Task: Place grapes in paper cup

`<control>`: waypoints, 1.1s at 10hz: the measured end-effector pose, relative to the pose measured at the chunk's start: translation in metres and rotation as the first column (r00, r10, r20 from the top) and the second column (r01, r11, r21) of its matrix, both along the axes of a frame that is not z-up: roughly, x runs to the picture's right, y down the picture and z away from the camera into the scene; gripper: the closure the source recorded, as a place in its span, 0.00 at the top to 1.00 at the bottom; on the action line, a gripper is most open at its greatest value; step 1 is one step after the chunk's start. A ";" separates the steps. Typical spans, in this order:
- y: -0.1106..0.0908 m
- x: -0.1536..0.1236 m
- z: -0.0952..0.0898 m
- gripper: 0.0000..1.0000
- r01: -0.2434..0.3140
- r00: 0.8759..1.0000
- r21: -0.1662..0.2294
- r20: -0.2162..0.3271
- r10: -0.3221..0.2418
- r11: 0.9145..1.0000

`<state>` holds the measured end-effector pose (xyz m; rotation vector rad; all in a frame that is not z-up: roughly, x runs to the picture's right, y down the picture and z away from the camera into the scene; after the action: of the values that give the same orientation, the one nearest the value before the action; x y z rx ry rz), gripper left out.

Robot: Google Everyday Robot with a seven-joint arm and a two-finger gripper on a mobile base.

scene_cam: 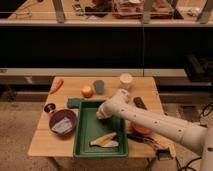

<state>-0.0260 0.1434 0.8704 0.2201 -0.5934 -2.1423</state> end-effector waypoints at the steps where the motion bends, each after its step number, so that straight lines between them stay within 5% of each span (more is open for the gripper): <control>1: -0.001 0.000 -0.001 0.00 0.000 1.000 -0.001 -0.001 0.000 1.000; 7: -0.042 0.001 -0.048 0.00 -0.001 1.000 0.002 -0.003 0.001 1.000; 8: -0.045 0.003 -0.046 0.00 -0.055 0.998 0.012 -0.012 0.055 0.998; 10: -0.058 0.009 -0.045 0.00 -0.197 0.979 0.031 -0.046 0.198 0.980; 11: -0.075 0.008 -0.051 0.00 -0.288 0.956 0.051 -0.050 0.290 0.956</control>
<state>-0.0180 0.0685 0.8196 0.2522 -0.4518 -1.8720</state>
